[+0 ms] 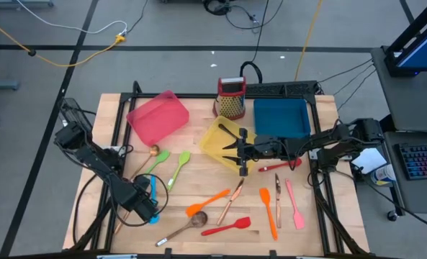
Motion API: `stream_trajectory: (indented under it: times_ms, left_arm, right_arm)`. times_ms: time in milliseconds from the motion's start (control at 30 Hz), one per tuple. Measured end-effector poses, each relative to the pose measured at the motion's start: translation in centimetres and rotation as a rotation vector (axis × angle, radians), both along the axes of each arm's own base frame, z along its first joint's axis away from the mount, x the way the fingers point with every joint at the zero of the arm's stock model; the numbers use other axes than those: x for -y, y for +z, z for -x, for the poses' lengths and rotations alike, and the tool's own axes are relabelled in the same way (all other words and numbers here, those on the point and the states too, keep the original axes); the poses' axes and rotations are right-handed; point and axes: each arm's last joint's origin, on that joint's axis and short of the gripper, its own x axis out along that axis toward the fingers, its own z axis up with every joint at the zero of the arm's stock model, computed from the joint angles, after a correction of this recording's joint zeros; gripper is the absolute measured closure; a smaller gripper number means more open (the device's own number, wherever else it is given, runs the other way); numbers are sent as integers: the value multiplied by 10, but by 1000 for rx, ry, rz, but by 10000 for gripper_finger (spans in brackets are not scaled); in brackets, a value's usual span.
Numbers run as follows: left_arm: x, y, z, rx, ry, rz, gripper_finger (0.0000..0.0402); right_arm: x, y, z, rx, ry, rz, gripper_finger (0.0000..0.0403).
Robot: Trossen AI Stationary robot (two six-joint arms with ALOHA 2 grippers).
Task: Pick & Place Kitchen Items
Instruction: Put the brown table knife into the yellow bin
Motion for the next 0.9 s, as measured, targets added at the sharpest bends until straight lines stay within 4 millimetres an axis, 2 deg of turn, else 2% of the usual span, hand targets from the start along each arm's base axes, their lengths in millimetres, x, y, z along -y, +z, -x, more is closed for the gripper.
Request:
stream_trajectory:
  times_ms: [267, 900]
  left_arm:
    - [-5, -11, 8, -20, -7, -15, 339]
    - [-9, -18, 5, 62, -38, -33, 339]
  right_arm:
    - [0, -1, 0, -11, 0, 0, 264]
    - [0, 0, 0, -2, 0, 0, 264]
